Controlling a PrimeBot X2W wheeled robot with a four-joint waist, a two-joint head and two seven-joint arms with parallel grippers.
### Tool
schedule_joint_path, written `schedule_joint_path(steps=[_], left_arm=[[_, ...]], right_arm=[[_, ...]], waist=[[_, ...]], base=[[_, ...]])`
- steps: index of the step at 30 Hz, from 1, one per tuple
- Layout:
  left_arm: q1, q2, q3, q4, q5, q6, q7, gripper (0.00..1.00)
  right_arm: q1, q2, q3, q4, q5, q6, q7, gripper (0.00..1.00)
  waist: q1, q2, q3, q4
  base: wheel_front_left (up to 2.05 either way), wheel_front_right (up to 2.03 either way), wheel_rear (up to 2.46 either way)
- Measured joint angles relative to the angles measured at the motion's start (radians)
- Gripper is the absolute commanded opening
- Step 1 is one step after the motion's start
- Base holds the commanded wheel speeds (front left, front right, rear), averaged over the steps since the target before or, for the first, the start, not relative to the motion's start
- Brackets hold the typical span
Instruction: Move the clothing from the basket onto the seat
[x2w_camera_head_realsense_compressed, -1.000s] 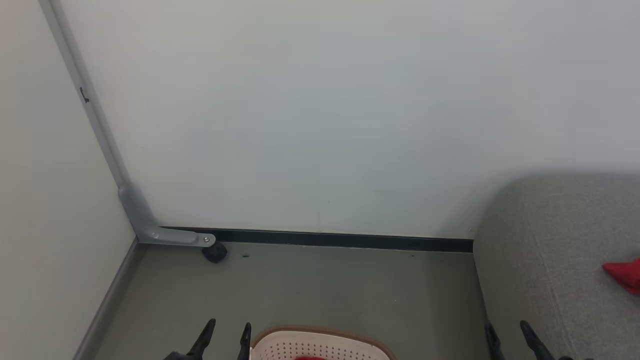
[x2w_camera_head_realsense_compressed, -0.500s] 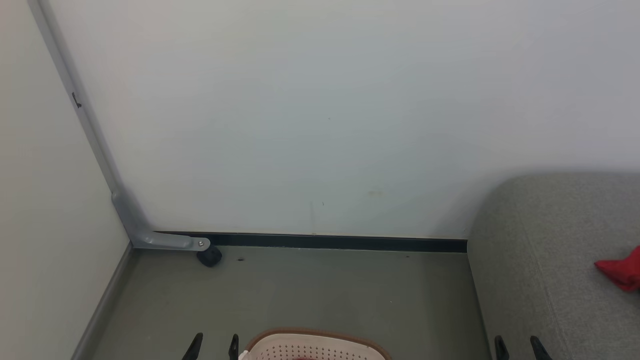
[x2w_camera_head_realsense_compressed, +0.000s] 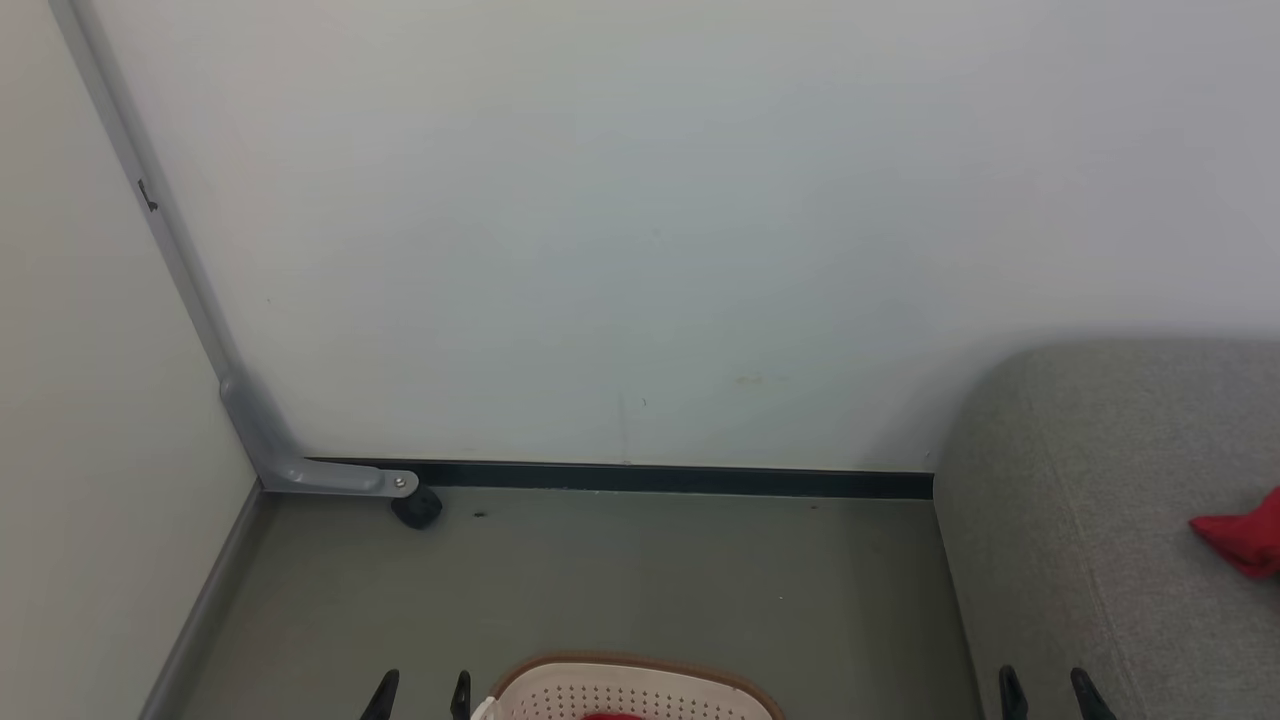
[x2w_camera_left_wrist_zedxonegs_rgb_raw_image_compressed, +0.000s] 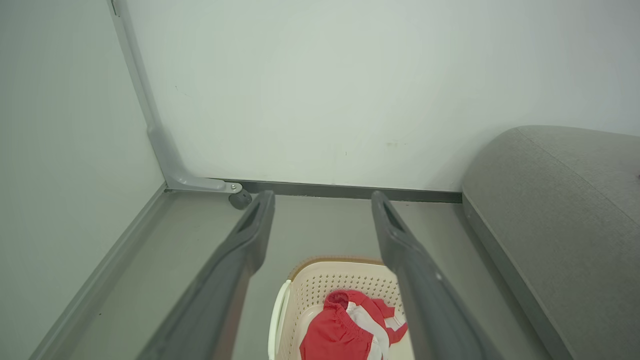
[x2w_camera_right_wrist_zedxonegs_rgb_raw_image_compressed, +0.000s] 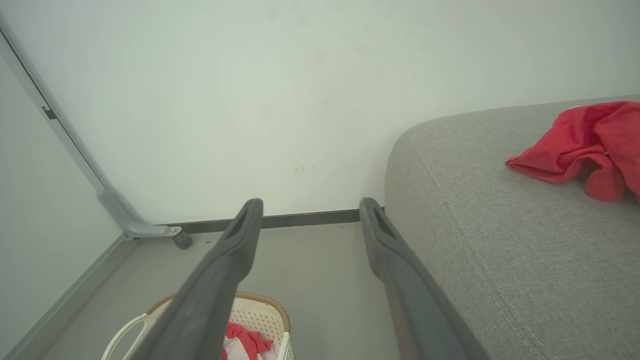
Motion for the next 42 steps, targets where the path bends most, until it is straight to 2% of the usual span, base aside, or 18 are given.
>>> schedule_joint_path(steps=[30, 42], left_arm=[[0.0, -0.008, 0.027, 0.018, 0.026, -0.028, 0.0, 1.0], [0.003, -0.009, 0.038, 0.012, 0.031, -0.044, 0.0, 1.0]], right_arm=[[-0.001, 0.02, -0.028, 0.008, -0.028, 0.035, 0.0, 1.0], [-0.001, 0.032, -0.056, 0.021, -0.027, 0.035, 0.0, 1.0]], waist=[[0.0, 0.0, 0.008, -0.002], [0.0, 0.0, 0.026, -0.015]], base=[[0.0, 0.0, 0.0], [0.0, 0.0, 0.0]])
